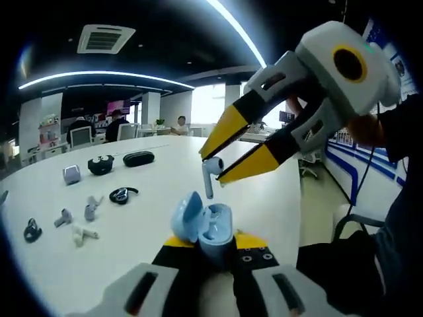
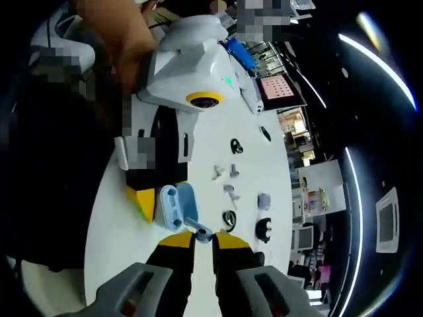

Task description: Pick up the earbuds from the table and place the earbuds into the earbud case

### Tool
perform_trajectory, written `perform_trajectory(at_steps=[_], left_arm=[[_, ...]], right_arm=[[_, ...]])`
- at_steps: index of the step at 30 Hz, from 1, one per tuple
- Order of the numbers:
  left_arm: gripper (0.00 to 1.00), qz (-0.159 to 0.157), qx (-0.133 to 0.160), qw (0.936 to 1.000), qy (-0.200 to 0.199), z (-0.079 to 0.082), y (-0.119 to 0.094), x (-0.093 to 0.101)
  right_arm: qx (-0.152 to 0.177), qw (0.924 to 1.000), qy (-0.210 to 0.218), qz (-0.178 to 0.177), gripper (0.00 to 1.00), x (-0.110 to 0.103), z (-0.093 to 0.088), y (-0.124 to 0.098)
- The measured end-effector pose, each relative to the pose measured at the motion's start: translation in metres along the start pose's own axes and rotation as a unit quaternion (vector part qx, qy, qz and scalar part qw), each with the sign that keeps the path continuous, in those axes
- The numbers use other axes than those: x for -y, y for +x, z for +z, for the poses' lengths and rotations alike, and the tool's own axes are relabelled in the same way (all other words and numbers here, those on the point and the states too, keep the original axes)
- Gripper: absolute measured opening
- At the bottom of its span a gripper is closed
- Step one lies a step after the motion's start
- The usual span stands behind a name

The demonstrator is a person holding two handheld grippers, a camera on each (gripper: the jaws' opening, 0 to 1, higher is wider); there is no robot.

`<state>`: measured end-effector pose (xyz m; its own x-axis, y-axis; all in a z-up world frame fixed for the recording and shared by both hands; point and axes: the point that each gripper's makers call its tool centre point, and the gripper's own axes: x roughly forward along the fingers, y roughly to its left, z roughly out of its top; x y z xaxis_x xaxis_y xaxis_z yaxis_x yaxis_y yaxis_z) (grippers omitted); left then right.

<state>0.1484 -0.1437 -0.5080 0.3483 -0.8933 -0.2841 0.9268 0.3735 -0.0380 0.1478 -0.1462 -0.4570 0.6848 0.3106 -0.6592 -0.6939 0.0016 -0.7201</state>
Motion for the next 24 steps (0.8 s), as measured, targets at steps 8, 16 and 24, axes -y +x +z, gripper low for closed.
perform_trajectory(at_steps=[8,16,24], left_arm=[[0.19,0.003,-0.001,1.0,0.003,0.0,-0.0001,-0.0006],[0.19,0.003,-0.001,1.0,0.004,0.0,-0.0002,-0.0004],[0.19,0.003,-0.001,1.0,0.005,0.0003,-0.0001,-0.0004]], right_arm=[[-0.001,1.0,-0.006,0.008,0.1,-0.0044,-0.0036,0.0011],[-0.012,0.9994,-0.032,0.008,0.1,-0.0058,-0.0058,0.0055],[-0.013,0.9989,-0.044,0.009,0.1,-0.0077,-0.0054,0.0077]])
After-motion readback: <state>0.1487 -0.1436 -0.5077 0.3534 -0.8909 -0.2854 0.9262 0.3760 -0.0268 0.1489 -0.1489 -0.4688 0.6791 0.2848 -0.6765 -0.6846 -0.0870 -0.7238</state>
